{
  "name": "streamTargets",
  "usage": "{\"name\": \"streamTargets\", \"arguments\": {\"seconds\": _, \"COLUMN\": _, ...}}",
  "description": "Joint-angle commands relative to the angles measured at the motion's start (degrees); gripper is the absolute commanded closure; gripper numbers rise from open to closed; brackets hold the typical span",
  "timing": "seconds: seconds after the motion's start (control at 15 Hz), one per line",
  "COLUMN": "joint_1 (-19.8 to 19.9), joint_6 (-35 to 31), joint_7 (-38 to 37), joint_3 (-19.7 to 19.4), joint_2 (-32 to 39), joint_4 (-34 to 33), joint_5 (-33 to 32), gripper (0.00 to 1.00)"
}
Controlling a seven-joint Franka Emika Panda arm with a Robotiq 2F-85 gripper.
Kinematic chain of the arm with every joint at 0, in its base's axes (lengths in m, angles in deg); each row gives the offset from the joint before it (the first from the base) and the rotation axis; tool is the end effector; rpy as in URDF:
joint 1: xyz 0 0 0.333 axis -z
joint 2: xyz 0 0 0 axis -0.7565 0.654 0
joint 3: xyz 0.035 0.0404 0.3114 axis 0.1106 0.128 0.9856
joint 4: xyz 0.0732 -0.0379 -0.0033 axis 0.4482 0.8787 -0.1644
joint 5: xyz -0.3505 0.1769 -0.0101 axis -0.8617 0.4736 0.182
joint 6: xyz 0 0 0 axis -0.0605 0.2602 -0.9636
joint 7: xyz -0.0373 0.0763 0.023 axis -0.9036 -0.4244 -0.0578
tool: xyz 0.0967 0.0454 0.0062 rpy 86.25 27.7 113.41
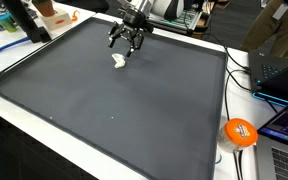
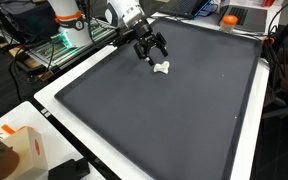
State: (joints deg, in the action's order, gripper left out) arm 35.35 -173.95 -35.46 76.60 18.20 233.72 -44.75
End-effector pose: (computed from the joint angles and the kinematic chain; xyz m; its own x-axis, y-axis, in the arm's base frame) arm 0.4308 0.0493 0.1866 0.6582 0.0123 0.7528 -0.0918 -0.9911 0.0964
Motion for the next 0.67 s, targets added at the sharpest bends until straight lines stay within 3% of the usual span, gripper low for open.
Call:
{"name": "streamTargets", "arguments": {"seconds": 0.0, "joint_1": -2.3, "joint_6": -0.5, "joint_7": 1.7, "joint_3": -1.0, "joint_2": 1.7, "joint_4": -1.0, "joint_5": 3.1, "gripper": 0.0}}
{"name": "streamTargets", "arguments": {"seconds": 0.6, "joint_1": -4.4, "joint_6": -0.7, "joint_7": 3.2, "joint_3": -1.7, "joint_2": 3.1, "joint_4": -2.4, "joint_5": 6.1, "gripper": 0.0}}
